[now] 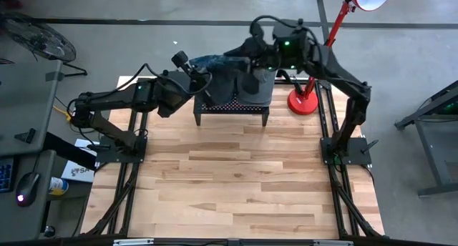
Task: Pick & Place hat
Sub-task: Stack the blue cap on the blue cap on the shelf
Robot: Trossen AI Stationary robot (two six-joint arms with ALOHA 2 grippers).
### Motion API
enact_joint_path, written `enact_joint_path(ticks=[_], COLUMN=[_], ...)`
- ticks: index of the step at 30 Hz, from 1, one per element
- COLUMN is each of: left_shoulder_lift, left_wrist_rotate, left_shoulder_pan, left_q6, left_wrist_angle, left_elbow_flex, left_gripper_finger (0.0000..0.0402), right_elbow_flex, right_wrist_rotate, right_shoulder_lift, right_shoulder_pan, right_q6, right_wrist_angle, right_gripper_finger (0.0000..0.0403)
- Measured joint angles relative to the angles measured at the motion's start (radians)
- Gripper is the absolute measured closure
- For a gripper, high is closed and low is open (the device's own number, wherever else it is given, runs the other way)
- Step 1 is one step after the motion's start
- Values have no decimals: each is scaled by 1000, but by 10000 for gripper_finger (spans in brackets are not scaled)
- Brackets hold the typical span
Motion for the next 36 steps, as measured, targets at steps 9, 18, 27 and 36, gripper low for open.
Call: enact_joint_path(ticks=[9, 18, 27, 36], left_shoulder_lift=[-62, -55, 9, 86], left_wrist_rotate=[368, 822, 1168, 1282], left_shoulder_pan=[187, 493, 668, 722], left_q6=[-210, -478, -576, -584], left_wrist_angle=[-117, -198, -165, -181], left_elbow_flex=[0, 1, 1, 1], left_gripper_finger=[396, 396, 396, 396], right_elbow_flex=[-3, -3, -3, -3], right_wrist_rotate=[55, 118, 121, 121], right_shoulder_lift=[-76, -130, -138, -132], right_shoulder_pan=[-71, -118, -156, -201], right_q6=[24, 2, 2, 2], right_wrist_angle=[-123, -187, -213, -213], right_gripper_finger=[197, 181, 181, 181])
